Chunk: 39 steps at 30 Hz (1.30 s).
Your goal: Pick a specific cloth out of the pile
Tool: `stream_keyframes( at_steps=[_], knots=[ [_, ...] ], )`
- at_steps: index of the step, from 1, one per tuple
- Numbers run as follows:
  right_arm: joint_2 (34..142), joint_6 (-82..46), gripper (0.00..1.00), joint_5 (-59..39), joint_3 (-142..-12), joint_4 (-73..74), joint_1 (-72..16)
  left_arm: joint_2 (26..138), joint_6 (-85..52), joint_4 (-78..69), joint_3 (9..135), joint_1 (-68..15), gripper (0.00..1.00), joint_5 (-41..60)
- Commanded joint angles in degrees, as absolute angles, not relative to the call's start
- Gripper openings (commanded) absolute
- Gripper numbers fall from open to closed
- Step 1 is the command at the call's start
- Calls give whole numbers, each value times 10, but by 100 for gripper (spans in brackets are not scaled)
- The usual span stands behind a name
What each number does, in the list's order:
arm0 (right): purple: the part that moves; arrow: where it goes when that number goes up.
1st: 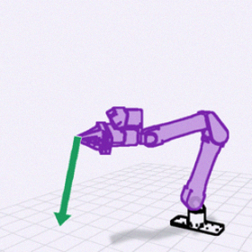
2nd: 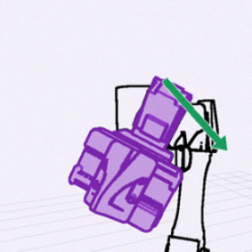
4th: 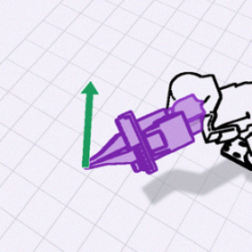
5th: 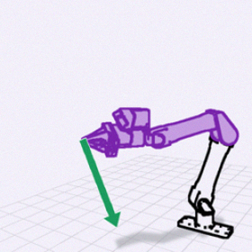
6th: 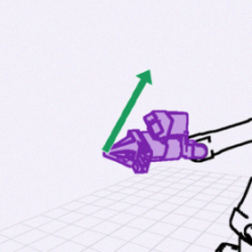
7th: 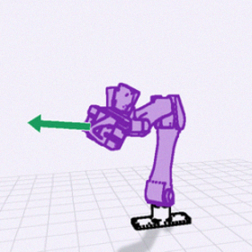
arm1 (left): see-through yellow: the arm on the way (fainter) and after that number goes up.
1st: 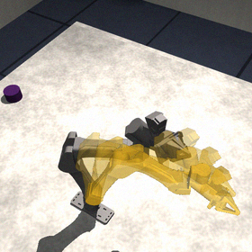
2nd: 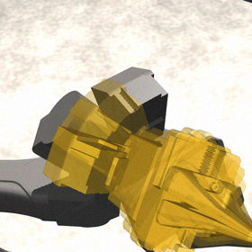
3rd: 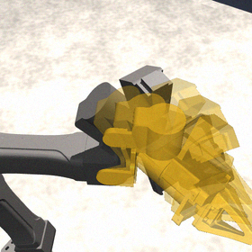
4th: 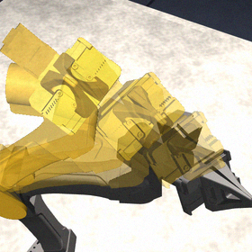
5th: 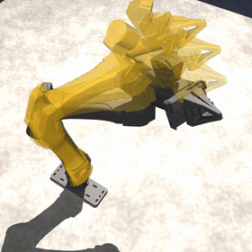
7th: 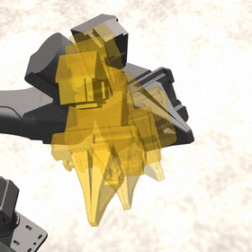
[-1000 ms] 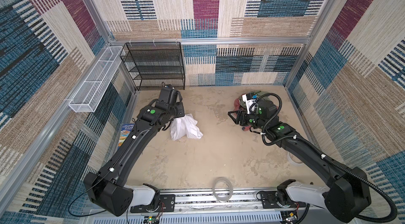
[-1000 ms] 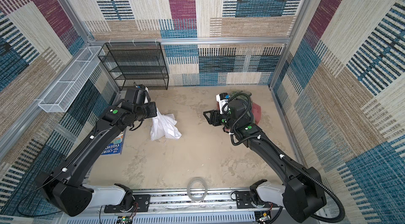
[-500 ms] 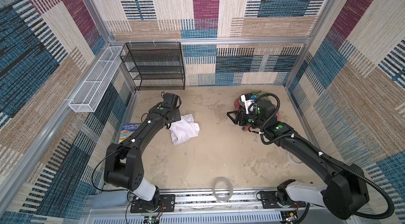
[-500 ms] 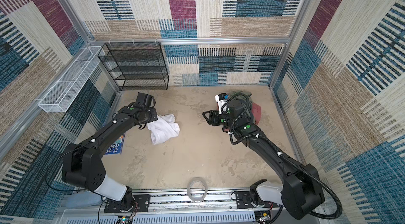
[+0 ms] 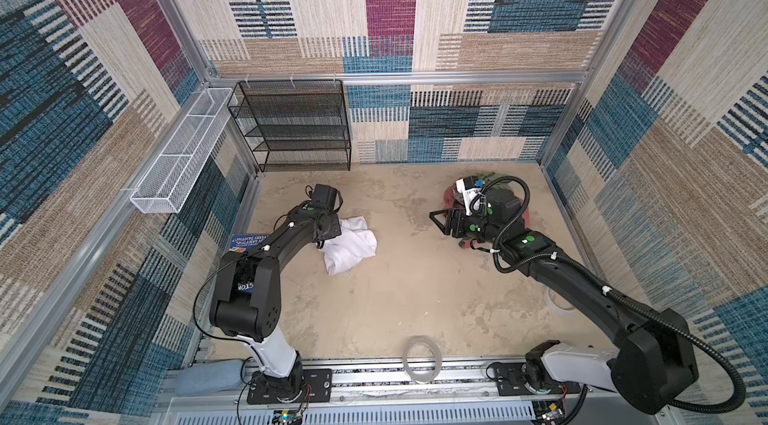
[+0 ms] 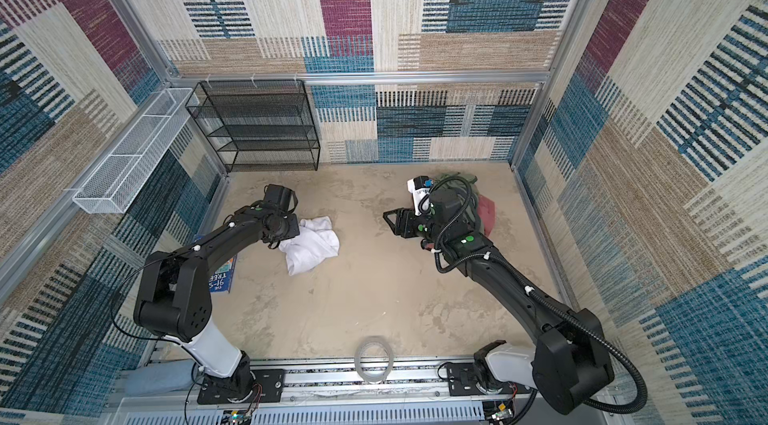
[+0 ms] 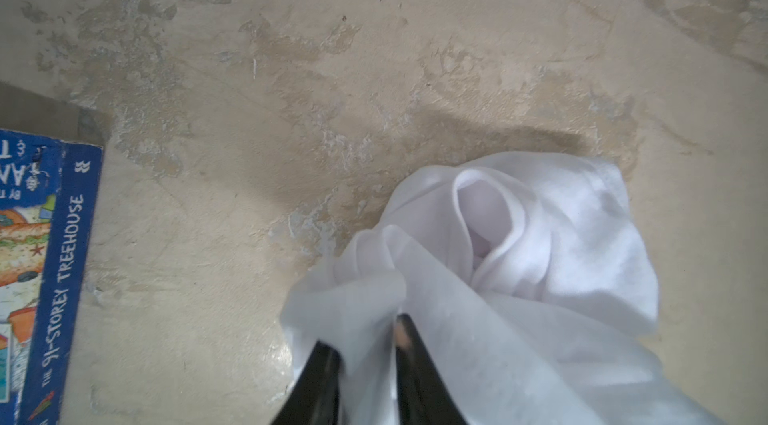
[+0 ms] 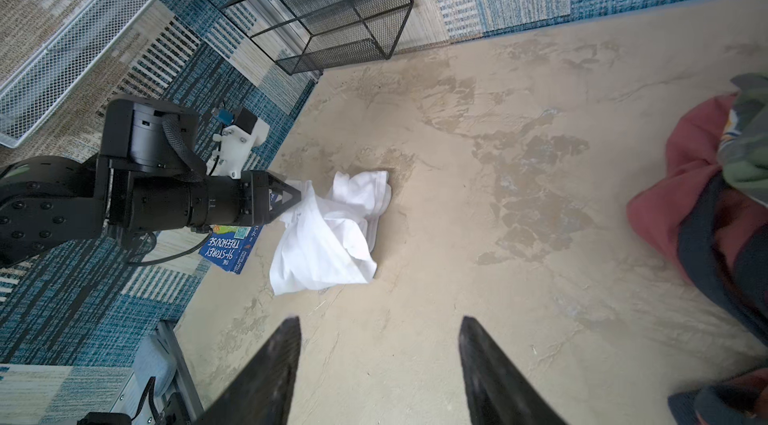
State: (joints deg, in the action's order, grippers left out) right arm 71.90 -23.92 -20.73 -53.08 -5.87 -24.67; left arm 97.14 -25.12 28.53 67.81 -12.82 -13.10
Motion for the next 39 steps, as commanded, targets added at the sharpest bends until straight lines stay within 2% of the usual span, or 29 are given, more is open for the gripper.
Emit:
stream_keyframes(
  at_steps=[1, 6, 11, 17, 22, 27, 35, 37, 39],
  knots=[
    [711, -242, 64, -198, -530, -51, -247, 960, -265, 288, 677, -127, 34, -120],
    [710, -240, 64, -204, -530, -50, -247, 901, -275, 305, 659, -127, 43, -106],
    [705, -240, 64, -213, -524, -42, -248, 841, -260, 371, 652, -127, 46, -101],
    [729, -247, 64, -236, -520, -20, -247, 753, -272, 416, 588, -131, 49, -61],
    [741, -251, 64, -244, -519, -8, -247, 712, -291, 436, 540, -178, 49, -32],
    [745, -255, 64, -248, -519, -4, -247, 728, -312, 420, 504, -222, 50, -35],
    [744, -251, 64, -242, -523, -16, -247, 786, -288, 374, 524, -225, 49, -75],
    [743, -249, 64, -242, -524, -19, -247, 807, -276, 364, 534, -225, 46, -72],
    [743, -248, 64, -237, -524, -22, -247, 829, -272, 357, 539, -224, 39, -74]
  ],
)
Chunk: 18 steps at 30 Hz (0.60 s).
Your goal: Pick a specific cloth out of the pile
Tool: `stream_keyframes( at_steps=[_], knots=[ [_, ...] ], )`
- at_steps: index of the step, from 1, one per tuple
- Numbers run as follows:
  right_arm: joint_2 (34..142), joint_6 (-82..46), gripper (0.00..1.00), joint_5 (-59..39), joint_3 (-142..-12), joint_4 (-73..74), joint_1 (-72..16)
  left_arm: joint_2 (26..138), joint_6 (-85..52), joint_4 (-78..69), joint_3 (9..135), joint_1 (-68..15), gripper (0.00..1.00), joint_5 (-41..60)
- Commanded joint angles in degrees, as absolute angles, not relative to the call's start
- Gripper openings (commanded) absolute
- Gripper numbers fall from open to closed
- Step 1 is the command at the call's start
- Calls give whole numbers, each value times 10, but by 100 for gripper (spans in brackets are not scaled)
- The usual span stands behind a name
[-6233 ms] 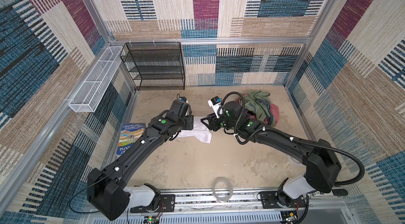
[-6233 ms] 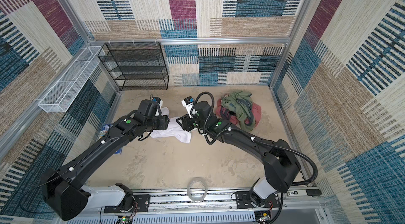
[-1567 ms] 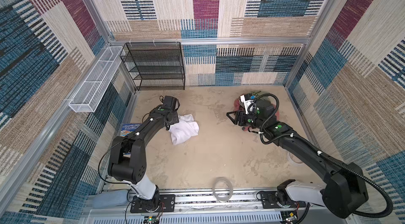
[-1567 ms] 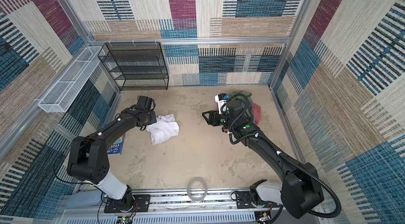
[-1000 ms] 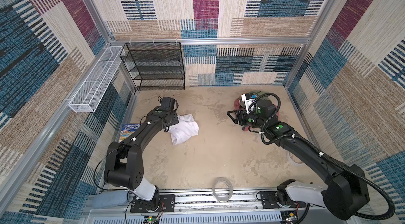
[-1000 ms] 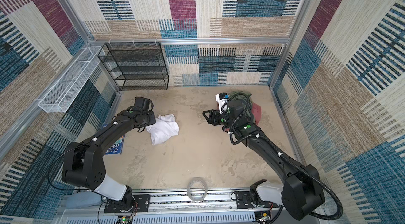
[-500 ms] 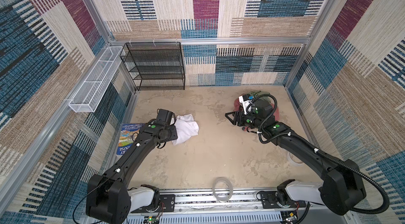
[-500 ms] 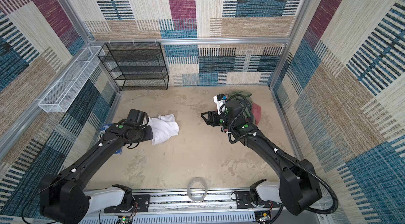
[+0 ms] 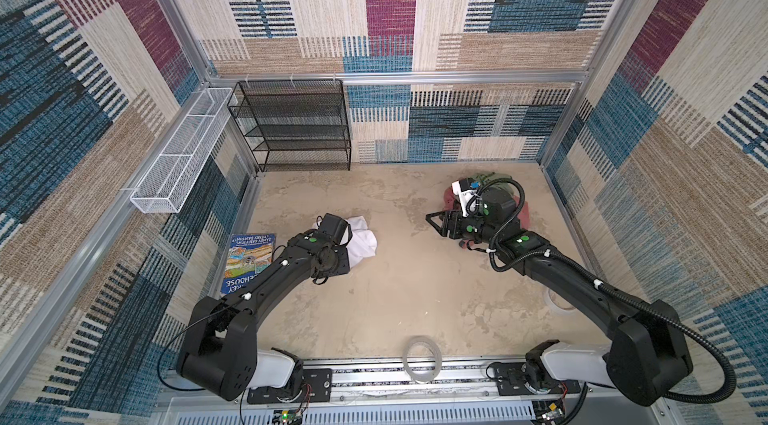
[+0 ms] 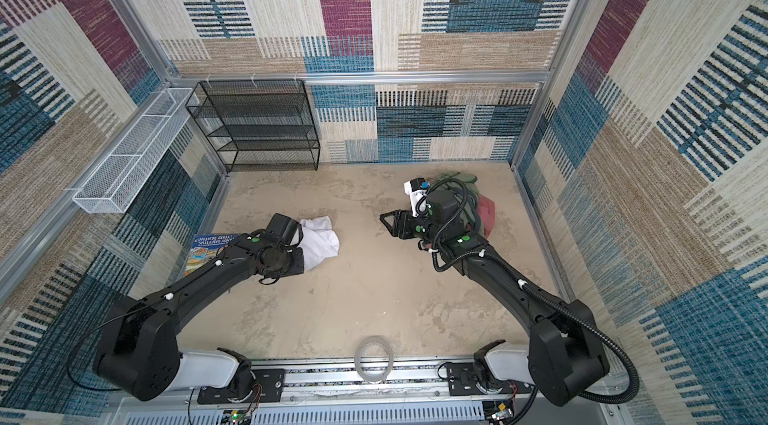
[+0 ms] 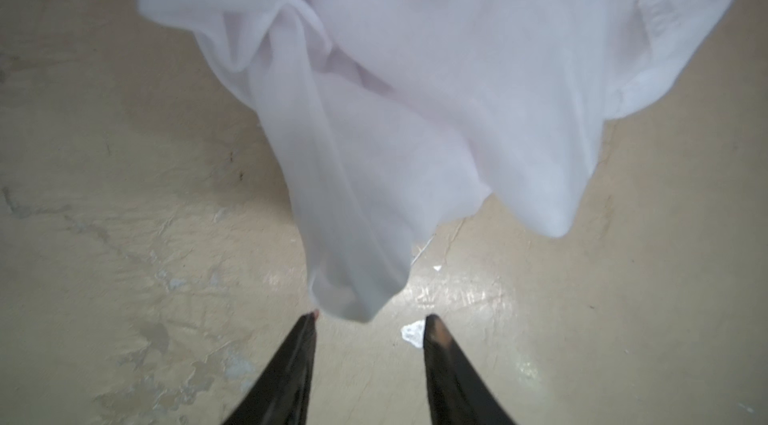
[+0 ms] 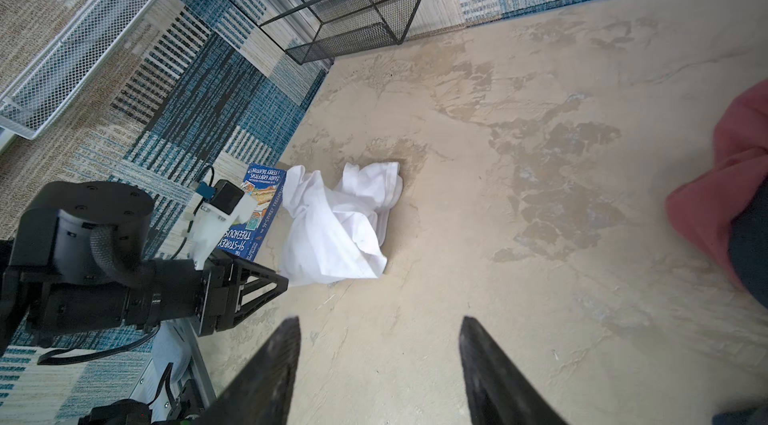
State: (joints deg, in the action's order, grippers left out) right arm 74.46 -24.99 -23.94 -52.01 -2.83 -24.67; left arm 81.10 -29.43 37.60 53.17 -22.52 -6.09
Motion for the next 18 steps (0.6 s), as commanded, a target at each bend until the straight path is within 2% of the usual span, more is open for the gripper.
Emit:
stream_keyframes(
  at_steps=[1, 3, 5, 18],
  knots=[
    [742, -248, 64, -235, -524, -23, -247, 837, -271, 355, 540, -223, 33, -73],
    [742, -248, 64, -232, -524, -23, -247, 849, -271, 351, 541, -224, 13, -70],
    [743, -248, 64, -232, -525, -24, -247, 851, -272, 349, 539, -224, 1, -68],
    [747, -252, 64, -241, -522, -12, -247, 731, -268, 506, 602, -225, 0, -101]
  ],
)
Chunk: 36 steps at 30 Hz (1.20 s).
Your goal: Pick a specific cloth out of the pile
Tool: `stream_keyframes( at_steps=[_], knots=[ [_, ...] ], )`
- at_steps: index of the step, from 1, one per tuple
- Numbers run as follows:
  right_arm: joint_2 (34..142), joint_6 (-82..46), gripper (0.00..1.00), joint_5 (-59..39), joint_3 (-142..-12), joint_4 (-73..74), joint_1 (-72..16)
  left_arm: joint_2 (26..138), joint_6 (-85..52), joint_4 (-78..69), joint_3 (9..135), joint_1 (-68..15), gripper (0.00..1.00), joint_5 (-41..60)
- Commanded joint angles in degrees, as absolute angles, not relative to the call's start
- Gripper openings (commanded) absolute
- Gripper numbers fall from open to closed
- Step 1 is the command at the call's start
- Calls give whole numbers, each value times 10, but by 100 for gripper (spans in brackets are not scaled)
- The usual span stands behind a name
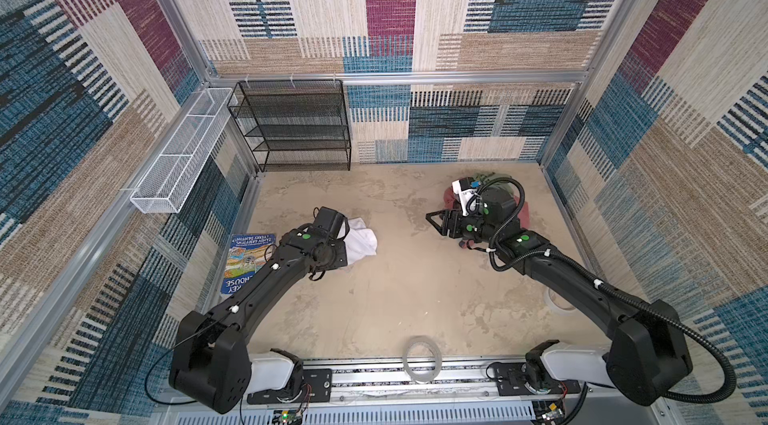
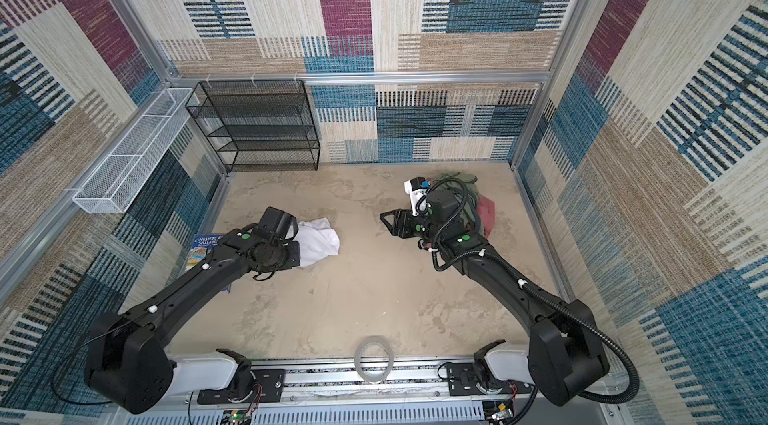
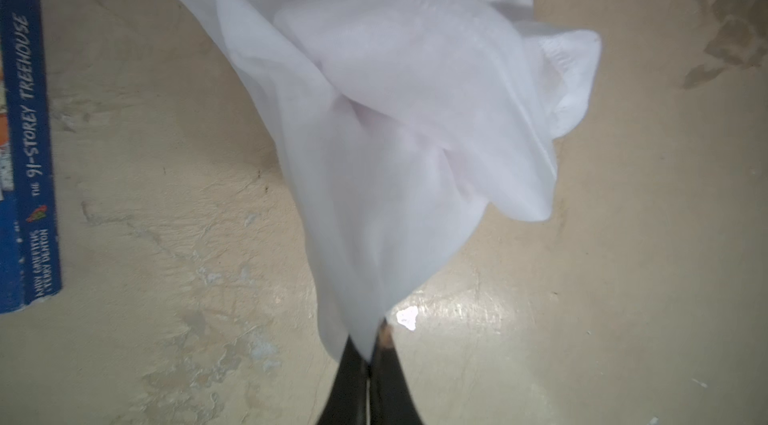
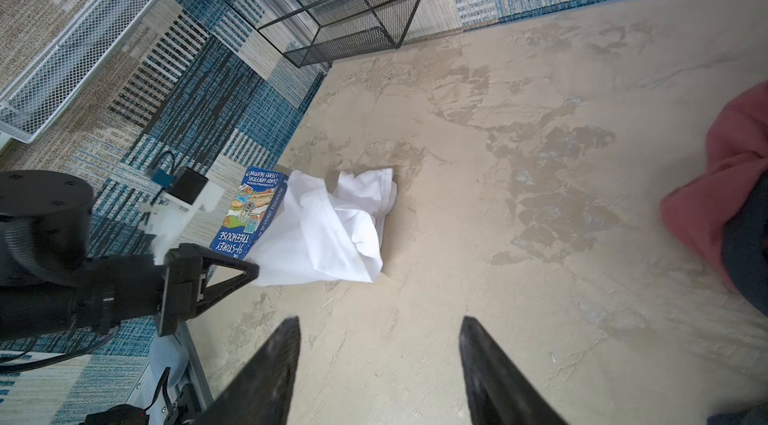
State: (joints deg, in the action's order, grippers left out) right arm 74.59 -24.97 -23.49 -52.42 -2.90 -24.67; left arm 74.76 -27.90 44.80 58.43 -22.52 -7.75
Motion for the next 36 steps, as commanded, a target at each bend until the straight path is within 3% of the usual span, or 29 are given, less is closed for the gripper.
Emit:
stream_keyframes(
  at_steps=[1, 6, 17, 36],
  knots=[
    [747, -253, 64, -242, -520, -10, -247, 724, -264, 513, 612, -225, 0, -103],
    [749, -254, 64, -245, -517, -7, -247, 752, -237, 516, 678, -224, 0, -102],
    [737, -257, 64, -242, -512, -16, -247, 985, -175, 451, 834, -218, 0, -127],
    [731, -262, 64, -232, -512, -25, -247, 1127, -197, 359, 826, -174, 0, -63]
  ],
)
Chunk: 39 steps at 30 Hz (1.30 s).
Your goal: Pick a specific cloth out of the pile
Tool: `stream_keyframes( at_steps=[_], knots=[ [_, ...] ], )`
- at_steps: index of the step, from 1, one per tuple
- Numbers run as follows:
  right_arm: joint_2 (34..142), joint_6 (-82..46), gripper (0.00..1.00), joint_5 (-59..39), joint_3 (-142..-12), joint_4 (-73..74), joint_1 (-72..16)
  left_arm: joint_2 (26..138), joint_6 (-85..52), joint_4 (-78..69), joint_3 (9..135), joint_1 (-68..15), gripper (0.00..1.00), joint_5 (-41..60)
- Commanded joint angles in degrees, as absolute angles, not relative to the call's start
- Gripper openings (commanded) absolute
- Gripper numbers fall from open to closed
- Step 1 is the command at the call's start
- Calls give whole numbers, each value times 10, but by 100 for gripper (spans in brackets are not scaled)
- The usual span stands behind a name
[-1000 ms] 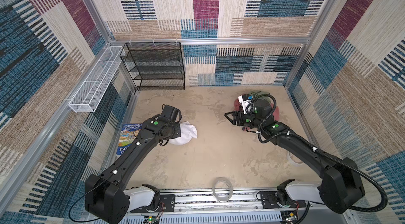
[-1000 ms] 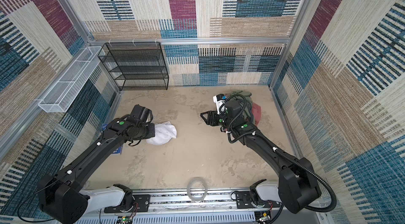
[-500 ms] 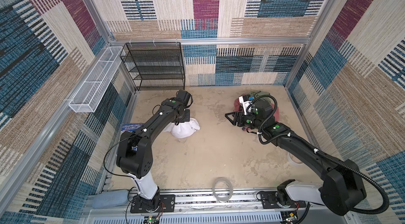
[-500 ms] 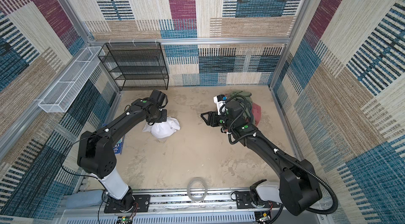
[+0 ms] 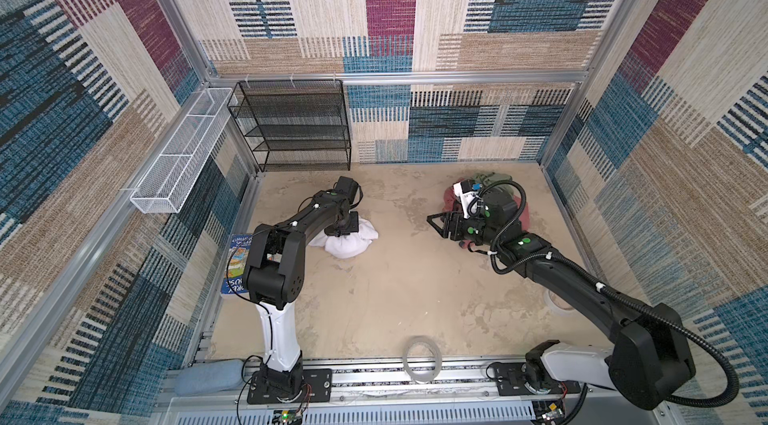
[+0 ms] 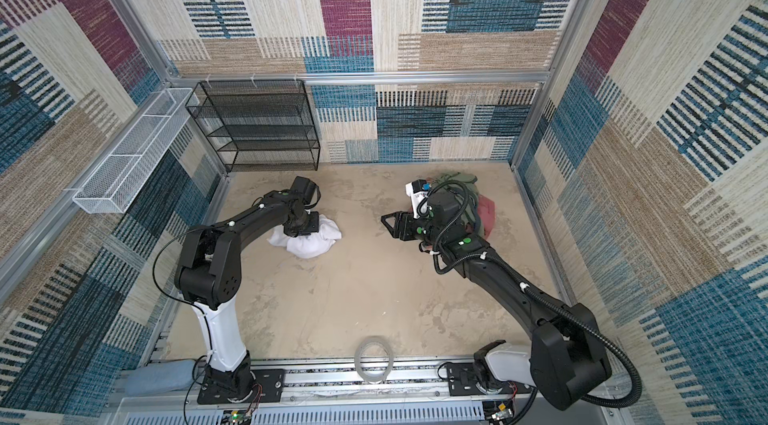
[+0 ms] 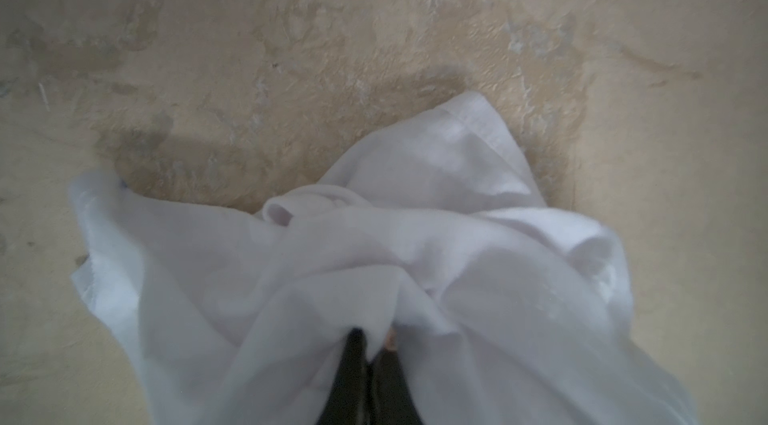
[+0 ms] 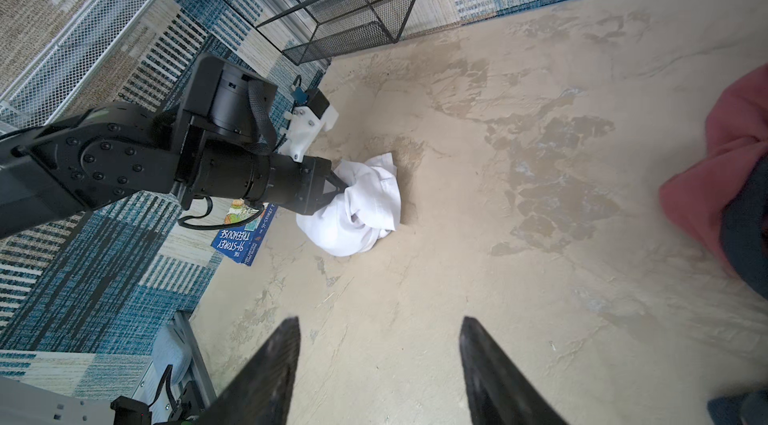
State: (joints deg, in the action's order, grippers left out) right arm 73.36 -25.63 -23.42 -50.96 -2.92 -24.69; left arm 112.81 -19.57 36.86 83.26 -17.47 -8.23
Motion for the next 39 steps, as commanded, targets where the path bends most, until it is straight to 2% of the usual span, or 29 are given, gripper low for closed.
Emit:
stream_keyframes(
  at_steps=[1, 3, 5, 8, 12, 13, 14, 18, 19, 23, 30, 35, 39],
  knots=[
    [731, -261, 64, -230, -514, -29, -247, 1124, -197, 355, 821, -174, 0, -62],
    [730, -258, 64, -225, -518, -37, -247, 1116, -200, 352, 815, -174, 1, -58],
    [724, -255, 64, -216, -518, -40, -247, 1102, -205, 351, 809, -174, 23, -56],
    [717, -251, 65, -209, -517, -39, -247, 1075, -207, 348, 802, -174, 42, -55],
    [717, -233, 69, -193, -529, -48, -247, 1020, -208, 354, 796, -174, 44, -62],
    [717, -229, 72, -189, -534, -50, -246, 1002, -209, 354, 792, -174, 44, -69],
    [717, -222, 82, -187, -538, -52, -246, 986, -209, 354, 789, -174, 44, -76],
    [717, -186, 100, -151, -555, -63, -240, 906, -193, 326, 759, -174, 45, -108],
    [715, -177, 100, -140, -556, -64, -235, 885, -186, 308, 745, -174, 46, -120],
    [703, -143, 100, -74, -537, -39, -200, 816, -160, 244, 685, -172, 62, -162],
    [657, -59, 100, 81, -404, 122, -112, 755, -123, 124, 571, -154, 66, -236],
    [664, -22, 100, 137, -313, 244, -55, 738, -95, -9, 464, -132, 66, -247],
    [700, 8, 99, 126, -213, 434, -33, 744, -60, -60, 423, -122, 65, -273]
  ],
)
